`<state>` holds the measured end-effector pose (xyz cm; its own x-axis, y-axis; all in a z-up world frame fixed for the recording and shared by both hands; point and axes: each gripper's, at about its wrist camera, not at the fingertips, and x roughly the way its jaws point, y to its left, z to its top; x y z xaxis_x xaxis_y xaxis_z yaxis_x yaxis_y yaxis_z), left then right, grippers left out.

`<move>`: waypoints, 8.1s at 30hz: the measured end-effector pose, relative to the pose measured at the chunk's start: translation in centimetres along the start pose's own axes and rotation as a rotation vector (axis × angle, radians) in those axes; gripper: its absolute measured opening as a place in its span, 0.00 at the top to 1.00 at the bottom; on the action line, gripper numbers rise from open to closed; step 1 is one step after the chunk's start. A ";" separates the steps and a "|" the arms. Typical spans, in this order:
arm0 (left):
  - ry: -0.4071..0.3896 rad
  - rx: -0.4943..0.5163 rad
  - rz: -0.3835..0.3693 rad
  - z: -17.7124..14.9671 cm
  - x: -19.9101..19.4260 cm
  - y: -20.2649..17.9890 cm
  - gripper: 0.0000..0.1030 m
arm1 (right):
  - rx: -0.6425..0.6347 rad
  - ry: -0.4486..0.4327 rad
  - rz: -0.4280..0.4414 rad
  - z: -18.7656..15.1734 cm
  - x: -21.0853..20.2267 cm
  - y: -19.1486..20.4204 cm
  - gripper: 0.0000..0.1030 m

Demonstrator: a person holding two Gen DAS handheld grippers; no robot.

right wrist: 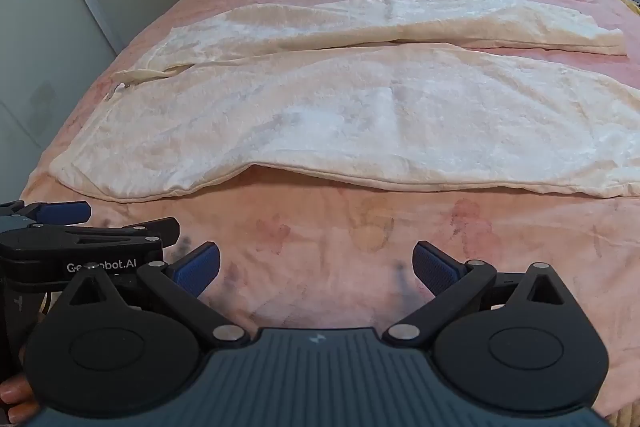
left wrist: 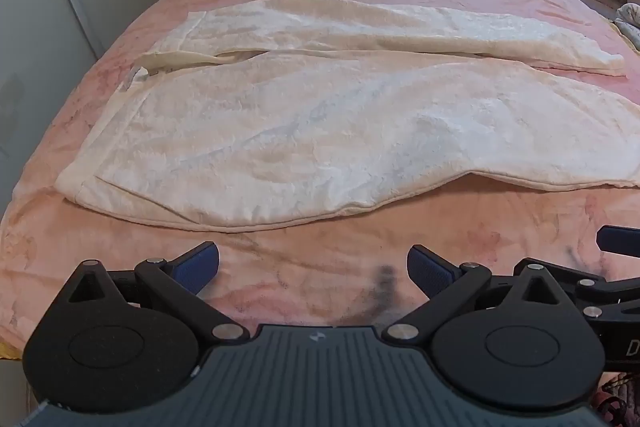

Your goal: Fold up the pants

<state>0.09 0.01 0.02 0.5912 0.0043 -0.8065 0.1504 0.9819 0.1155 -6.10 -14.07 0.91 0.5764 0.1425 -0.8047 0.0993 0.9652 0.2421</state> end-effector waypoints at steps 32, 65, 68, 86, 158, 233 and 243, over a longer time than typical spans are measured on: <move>0.027 -0.048 -0.010 -0.5 0.9 0.8 0.02 | -0.010 0.025 -0.023 -0.3 0.3 0.1 0.00; 0.045 -0.044 -0.011 -0.5 1.4 0.8 0.02 | 0.001 0.037 -0.012 -0.5 0.7 -0.1 0.00; 0.048 -0.045 -0.012 -0.5 1.5 0.8 0.02 | 0.002 0.038 -0.011 -0.5 0.8 -0.1 0.00; 0.056 -0.049 -0.017 -0.5 1.7 0.8 0.01 | 0.005 0.044 -0.003 -0.4 0.8 -0.1 0.00; 0.185 -0.880 -0.377 27.5 25.6 23.7 0.87 | -1.481 -0.503 0.152 18.4 23.9 12.2 0.88; -0.008 -0.655 -0.193 3.1 7.0 22.8 0.96 | -0.883 -0.179 0.177 2.4 6.5 -1.2 0.96; -0.007 -0.624 -0.132 3.2 6.5 22.4 0.81 | -0.841 -0.191 0.154 1.1 6.3 -1.1 0.94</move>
<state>9.86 21.45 -0.77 0.6050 -0.1231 -0.7867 -0.2664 0.8998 -0.3456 -1.67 -14.49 -3.84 0.6678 0.3185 -0.6728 -0.5785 0.7908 -0.1999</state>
